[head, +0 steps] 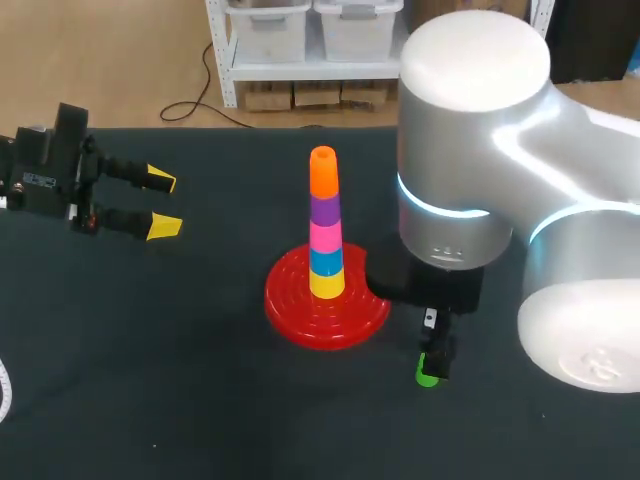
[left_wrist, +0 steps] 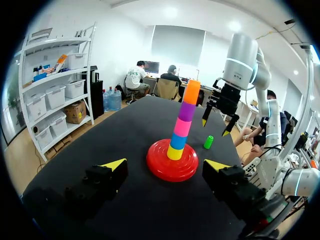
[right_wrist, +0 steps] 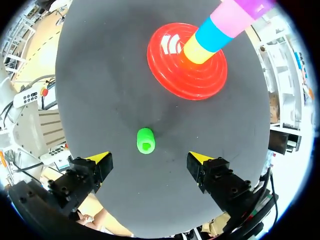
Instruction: Pick up and stack the cylinders on the red base in this order: pink,purple,orange,green
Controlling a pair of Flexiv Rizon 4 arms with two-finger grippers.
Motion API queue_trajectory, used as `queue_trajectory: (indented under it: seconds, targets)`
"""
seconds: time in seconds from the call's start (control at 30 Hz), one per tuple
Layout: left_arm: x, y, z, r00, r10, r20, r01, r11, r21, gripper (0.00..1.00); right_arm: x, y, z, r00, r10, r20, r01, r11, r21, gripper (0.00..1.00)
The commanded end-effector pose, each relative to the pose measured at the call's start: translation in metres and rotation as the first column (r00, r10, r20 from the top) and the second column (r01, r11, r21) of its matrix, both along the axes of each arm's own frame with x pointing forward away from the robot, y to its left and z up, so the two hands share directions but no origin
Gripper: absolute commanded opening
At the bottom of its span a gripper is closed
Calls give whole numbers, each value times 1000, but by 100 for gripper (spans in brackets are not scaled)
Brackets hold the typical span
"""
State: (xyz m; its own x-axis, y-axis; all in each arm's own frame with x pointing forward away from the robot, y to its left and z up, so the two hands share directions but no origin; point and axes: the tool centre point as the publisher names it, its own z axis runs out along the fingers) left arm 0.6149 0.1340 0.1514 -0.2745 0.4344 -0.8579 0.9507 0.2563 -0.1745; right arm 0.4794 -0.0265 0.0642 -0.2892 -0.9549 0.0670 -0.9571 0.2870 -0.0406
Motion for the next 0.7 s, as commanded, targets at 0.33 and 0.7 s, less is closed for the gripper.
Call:
queue_trajectory:
  seconds: [0.33,0.7]
  targets:
    - [0,1,-1,1000,0,3,0,1000,-3,100,0,0,0,1000,0,-1,0,1000,0,100]
    - [0,1,-1,1000,0,3,0,1000,-3,100,-1,1,1,998,34,46,-39,992,120,100]
